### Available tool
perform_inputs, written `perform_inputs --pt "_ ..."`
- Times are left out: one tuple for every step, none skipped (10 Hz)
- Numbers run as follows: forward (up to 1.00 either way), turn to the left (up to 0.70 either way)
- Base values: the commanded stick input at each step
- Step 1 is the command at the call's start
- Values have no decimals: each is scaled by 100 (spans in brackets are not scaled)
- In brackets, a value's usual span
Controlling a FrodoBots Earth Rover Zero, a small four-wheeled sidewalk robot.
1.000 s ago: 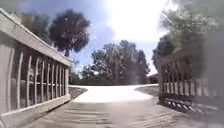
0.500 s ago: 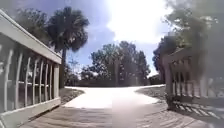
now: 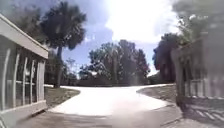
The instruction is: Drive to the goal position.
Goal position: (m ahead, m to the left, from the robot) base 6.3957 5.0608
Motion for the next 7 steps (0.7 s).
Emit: perform_inputs --pt "85 0" --pt "85 0" --pt "85 0" --pt "85 0" --pt "85 0" --pt "85 0" --pt "85 0"
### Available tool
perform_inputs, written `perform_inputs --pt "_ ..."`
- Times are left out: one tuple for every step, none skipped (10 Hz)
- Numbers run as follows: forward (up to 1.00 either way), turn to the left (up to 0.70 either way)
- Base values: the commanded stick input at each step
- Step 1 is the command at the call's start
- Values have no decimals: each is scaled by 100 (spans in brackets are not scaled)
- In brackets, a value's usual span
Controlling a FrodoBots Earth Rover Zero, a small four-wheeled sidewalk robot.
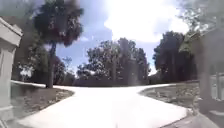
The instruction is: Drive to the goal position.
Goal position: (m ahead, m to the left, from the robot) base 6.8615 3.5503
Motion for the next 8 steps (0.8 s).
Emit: perform_inputs --pt "85 0" --pt "85 0" --pt "85 0" --pt "85 0" --pt "85 0" --pt "85 0" --pt "85 0" --pt "85 0"
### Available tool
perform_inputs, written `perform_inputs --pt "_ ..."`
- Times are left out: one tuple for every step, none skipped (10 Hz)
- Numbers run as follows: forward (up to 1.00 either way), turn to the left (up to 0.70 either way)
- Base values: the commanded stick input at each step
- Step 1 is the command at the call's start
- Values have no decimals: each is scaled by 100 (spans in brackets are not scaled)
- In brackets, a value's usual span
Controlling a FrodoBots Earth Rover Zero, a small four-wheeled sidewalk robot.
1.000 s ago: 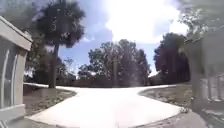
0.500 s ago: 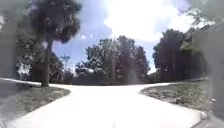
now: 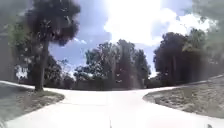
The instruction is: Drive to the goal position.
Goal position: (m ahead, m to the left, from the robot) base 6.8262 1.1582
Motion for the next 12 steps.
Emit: perform_inputs --pt "85 0" --pt "85 0" --pt "85 0" --pt "85 0" --pt "85 0" --pt "85 0" --pt "85 34" --pt "85 34" --pt "85 34" --pt "85 34" --pt "85 34" --pt "85 34"
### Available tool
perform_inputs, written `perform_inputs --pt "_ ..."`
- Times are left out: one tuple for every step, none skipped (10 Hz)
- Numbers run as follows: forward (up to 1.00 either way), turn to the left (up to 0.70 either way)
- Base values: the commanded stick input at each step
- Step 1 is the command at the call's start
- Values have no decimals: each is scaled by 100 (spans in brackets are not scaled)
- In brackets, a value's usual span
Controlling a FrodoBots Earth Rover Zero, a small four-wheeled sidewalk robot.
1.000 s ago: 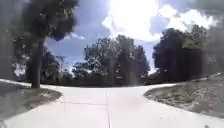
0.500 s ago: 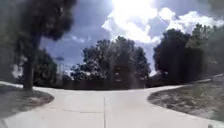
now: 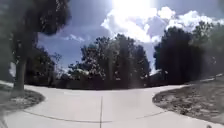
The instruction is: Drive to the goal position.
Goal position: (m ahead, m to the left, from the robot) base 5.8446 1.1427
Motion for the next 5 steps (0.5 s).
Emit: perform_inputs --pt "85 34" --pt "85 34" --pt "85 34" --pt "85 34" --pt "85 34"
